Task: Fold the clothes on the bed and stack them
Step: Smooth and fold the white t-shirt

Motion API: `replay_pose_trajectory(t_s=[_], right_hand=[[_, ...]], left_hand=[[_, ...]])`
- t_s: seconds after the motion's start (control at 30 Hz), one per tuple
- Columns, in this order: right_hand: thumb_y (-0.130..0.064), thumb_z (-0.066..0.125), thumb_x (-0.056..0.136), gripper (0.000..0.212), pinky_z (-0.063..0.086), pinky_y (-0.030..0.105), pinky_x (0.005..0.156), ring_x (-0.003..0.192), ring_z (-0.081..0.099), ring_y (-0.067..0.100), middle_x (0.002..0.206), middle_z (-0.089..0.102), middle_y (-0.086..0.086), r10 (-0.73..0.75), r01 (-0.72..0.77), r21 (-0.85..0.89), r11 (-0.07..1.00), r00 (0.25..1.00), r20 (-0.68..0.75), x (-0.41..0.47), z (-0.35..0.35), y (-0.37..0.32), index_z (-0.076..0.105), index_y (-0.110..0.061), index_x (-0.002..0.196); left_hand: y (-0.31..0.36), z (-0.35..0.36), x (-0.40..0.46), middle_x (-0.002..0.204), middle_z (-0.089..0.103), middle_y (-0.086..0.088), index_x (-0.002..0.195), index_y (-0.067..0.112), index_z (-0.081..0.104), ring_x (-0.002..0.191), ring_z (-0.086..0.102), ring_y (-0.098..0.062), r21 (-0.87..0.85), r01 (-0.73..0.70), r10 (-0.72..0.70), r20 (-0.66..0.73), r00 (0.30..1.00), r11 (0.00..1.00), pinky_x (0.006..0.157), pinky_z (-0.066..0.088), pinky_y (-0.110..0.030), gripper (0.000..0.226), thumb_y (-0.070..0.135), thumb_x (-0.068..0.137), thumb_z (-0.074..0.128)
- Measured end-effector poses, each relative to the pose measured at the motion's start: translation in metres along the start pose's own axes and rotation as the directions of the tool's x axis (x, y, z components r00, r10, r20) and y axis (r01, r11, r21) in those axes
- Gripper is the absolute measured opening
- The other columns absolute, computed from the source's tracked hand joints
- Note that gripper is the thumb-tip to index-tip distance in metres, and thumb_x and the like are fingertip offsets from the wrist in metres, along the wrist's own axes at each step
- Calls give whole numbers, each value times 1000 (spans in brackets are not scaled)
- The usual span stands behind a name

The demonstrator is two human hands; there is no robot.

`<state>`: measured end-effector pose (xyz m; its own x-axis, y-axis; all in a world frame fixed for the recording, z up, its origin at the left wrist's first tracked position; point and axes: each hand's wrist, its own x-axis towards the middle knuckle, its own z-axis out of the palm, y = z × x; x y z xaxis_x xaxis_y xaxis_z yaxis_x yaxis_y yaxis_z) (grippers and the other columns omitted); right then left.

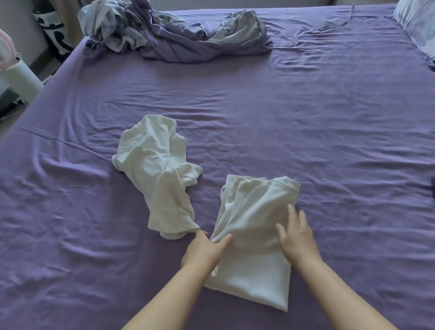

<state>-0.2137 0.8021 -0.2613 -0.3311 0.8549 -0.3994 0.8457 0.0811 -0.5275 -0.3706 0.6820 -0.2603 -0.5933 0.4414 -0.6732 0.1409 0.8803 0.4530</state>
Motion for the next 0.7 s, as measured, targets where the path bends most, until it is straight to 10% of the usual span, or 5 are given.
replay_pose_trajectory(t_s=[0.23, 0.47, 0.7], right_hand=[[-19, 58, 90, 49, 35, 30, 78, 106, 53, 31, 101, 54, 10, 247, -185, 451, 873, 966, -83, 29, -5, -19, 37, 1, 129], [-11, 66, 71, 17, 54, 42, 78, 87, 63, 32, 94, 67, 9, 288, -262, 678, 687, 954, 76, 31, -7, -12, 61, -11, 87], [-1, 60, 81, 47, 52, 45, 85, 96, 63, 31, 109, 63, 9, 201, -172, 696, 697, 979, 41, 9, -46, -6, 54, -19, 124]], left_hand=[[1, 3, -4, 82, 59, 2, 76, 18, 47, 89, 61, -22, -47, -74, 78, 79, 994, 996, 73, 47, -33, 36, 51, 80, 61], [11, -10, -23, 101, 69, 1, 99, 18, 60, 92, 65, -13, -416, -108, 203, 192, 960, 903, 78, 52, -27, 21, 24, 82, 71], [27, -26, -48, 91, 74, -4, 101, 13, 63, 81, 70, -18, -547, -57, 275, 325, 905, 835, 72, 56, -29, 25, 3, 79, 69]])
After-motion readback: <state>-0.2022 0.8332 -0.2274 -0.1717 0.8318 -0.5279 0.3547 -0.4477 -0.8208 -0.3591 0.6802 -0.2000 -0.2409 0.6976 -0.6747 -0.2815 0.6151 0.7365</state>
